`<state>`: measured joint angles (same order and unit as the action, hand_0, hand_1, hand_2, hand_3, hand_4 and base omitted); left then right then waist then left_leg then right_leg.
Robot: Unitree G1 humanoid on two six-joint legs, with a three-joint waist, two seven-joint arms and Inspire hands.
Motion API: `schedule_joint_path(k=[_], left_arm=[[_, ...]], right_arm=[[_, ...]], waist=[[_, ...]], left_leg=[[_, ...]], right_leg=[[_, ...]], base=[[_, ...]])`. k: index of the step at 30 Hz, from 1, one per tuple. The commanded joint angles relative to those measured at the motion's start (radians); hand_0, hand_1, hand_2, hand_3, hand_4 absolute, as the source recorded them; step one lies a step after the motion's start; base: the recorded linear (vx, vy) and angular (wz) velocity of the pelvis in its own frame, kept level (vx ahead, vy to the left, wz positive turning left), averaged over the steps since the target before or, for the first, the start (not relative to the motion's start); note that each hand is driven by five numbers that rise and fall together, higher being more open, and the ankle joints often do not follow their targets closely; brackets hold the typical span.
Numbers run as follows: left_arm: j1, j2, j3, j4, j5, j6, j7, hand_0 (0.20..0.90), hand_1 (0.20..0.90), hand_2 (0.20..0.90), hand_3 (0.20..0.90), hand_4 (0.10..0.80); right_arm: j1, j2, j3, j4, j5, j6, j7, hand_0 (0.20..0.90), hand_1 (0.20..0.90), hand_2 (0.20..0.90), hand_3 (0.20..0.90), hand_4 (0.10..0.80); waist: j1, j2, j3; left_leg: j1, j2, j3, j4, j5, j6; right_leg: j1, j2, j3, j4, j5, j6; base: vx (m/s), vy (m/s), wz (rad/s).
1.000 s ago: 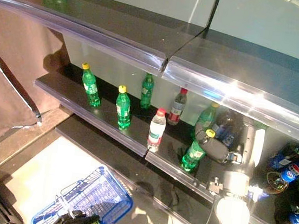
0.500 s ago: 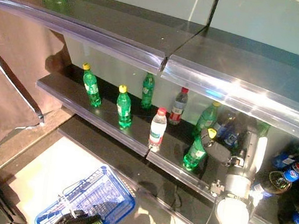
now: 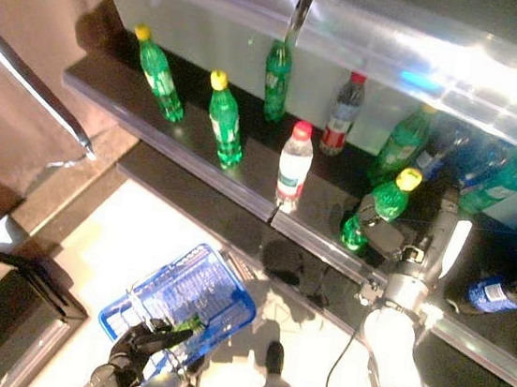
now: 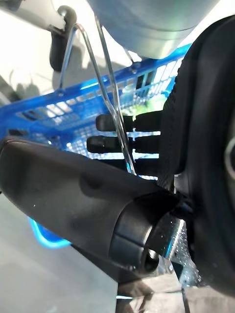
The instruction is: Pick up the drink and place into the basket.
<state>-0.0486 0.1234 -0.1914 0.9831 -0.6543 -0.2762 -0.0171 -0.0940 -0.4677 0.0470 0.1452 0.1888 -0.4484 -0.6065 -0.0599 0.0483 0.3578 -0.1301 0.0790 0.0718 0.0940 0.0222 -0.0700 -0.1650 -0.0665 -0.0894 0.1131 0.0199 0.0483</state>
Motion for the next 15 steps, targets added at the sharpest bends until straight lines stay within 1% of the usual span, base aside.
schedule_joint_path(k=[1,7,11,15], left_arm=[[0.076,0.079,0.010,-0.018,0.000,-0.050,0.006,0.300,0.300,0.300,0.200,0.100],[0.101,0.081,0.020,-0.058,0.009,-0.043,0.012,0.300,0.300,0.300,0.200,0.100],[0.122,0.078,0.009,-0.082,0.012,-0.043,0.007,0.300,0.300,0.300,0.200,0.100],[0.131,0.083,0.000,-0.096,0.002,-0.047,0.000,0.300,0.300,0.300,0.200,0.100]], right_arm=[[-0.067,-0.022,-0.032,-0.171,-0.036,-0.117,-0.033,0.900,0.900,0.900,0.900,0.800],[-0.043,-0.060,-0.045,-0.208,-0.127,-0.077,-0.083,0.900,0.900,0.900,0.900,0.800],[-0.036,-0.067,-0.052,-0.202,-0.123,-0.058,-0.104,0.900,0.900,0.900,0.900,0.800],[-0.039,-0.068,-0.048,-0.192,-0.101,-0.060,-0.093,0.900,0.900,0.900,0.900,0.800]], waist=[[-0.015,-0.052,-0.018],[-0.016,-0.043,-0.002],[-0.016,-0.036,0.017],[-0.018,-0.031,0.040]], left_leg=[[-0.093,-0.069,0.068,0.205,-0.091,0.063],[-0.139,-0.069,0.072,0.288,-0.085,0.060],[-0.162,-0.066,0.074,0.318,-0.074,0.056],[-0.193,-0.065,0.075,0.355,-0.060,0.056]], right_leg=[[0.000,0.018,-0.023,0.103,-0.079,-0.057],[-0.015,0.009,-0.015,0.140,-0.086,-0.060],[-0.022,0.009,-0.003,0.151,-0.086,-0.058],[-0.035,0.016,0.010,0.168,-0.089,-0.063]], base=[[0.071,0.070,-0.11],[0.074,0.039,0.01],[0.041,0.005,0.00],[0.022,0.000,-0.05]])
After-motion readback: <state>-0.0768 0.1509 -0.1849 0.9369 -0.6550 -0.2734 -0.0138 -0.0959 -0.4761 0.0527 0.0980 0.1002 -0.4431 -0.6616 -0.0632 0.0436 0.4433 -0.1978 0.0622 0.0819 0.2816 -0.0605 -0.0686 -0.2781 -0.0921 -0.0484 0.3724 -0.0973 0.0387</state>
